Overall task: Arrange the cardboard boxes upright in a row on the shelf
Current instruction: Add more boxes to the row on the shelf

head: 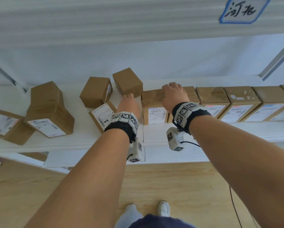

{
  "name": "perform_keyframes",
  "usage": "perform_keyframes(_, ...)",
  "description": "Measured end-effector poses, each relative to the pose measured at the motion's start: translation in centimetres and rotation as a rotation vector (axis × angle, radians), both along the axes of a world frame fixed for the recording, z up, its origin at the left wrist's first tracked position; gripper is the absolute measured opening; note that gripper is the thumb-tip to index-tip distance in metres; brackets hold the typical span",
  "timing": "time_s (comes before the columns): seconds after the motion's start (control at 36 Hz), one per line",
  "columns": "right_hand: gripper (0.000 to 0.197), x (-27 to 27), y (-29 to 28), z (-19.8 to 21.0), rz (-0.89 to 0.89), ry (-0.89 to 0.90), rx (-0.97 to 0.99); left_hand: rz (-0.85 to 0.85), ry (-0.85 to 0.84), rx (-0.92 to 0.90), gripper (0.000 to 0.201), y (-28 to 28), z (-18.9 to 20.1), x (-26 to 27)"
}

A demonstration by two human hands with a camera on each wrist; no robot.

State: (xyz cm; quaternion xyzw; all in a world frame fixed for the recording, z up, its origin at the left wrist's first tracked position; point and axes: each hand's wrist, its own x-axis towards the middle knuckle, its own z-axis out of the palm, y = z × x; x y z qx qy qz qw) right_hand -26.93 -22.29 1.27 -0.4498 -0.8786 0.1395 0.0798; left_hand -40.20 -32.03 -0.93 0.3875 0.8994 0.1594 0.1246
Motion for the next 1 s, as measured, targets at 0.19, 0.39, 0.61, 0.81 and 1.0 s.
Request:
perform_keyframes(0.19, 0.052, -5.0, -3.1, 1.2, 0.092, 0.045, -0.035, 0.036, 0.070, -0.155, 0.030, -4.5, 0.0, -4.6)
perform_keyframes(0.39, 0.050, -9.7, -7.1, 0.3, 0.115, 0.035, -0.124, 0.034, 0.076, -0.173, 0.028, -8.4, -0.8, -9.8)
perform_keyframes(0.61, 0.042, -12.7, -11.4, -3.0, -0.074, -0.126, -0.323, -0.133, 0.063, -0.203, 0.032, -10.1, -2.2, -13.6)
perform_keyframes(0.81, 0.045, -13.9, -13.2, -5.8, -0.402, -0.132, -0.557, -0.208, -0.004, -0.232, 0.030, -10.6, -2.6, -14.6)
perform_keyframes(1.0, 0.047, -15.5, -13.6, -5.8, -0.487, -0.097, -0.630, -0.203, 0.009, -0.255, 0.024, -11.1, -2.3, -15.1)
